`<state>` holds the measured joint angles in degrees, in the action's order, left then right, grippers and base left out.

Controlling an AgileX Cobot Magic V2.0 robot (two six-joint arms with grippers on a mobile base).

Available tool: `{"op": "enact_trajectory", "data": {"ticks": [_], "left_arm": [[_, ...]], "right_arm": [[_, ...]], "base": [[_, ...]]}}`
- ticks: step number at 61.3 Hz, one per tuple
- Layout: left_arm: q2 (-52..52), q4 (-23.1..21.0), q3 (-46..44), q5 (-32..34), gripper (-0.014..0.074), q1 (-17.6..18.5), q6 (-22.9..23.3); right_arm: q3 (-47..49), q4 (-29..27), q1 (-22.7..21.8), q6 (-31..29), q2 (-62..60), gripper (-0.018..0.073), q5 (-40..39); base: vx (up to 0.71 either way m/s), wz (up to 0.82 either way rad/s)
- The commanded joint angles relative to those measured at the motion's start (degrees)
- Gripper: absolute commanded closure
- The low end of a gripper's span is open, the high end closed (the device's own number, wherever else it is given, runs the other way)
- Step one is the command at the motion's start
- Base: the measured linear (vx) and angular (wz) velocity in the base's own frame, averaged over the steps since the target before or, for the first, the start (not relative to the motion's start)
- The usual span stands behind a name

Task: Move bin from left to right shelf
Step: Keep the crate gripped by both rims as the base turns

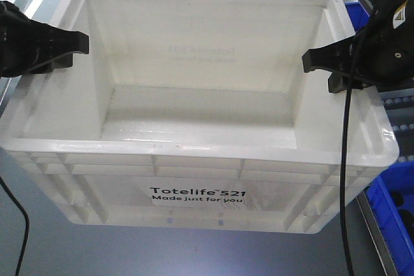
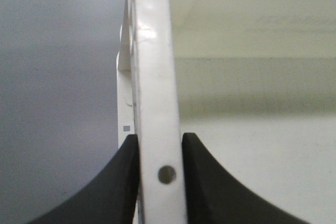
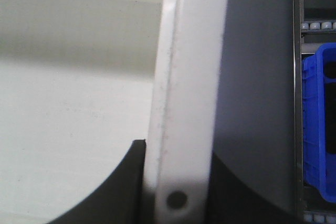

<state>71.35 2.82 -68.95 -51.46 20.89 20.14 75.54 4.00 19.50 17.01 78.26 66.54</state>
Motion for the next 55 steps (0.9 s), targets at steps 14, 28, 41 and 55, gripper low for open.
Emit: {"op": "enact_trajectory", "data": {"ticks": [14,28,41,55], "left_arm": [[-2.0,2.7,-2.3,6.1,0.0497,0.0,-1.0],[-2.0,2.7,-2.3,6.1,0.0497,0.0,-1.0],[-2.0,2.7,-2.3,6.1,0.0497,0.0,-1.0],[-2.0,2.7,-2.3,6.1,0.0497,0.0,-1.0]], "right_arm": [[2.2,3.3,-0.3,-1.5,-2.5,0.0536,-2.8],[2.2,3.3,-0.3,-1.5,-2.5,0.0536,-2.8],[2.2,3.3,-0.3,-1.5,-2.5,0.0536,-2.6],[2.2,3.3,-0.3,-1.5,-2.5,0.0536,-2.6]], "base": [[0.22,0.02],[0.22,0.04],[0.23,0.03],[0.22,0.05]]}}
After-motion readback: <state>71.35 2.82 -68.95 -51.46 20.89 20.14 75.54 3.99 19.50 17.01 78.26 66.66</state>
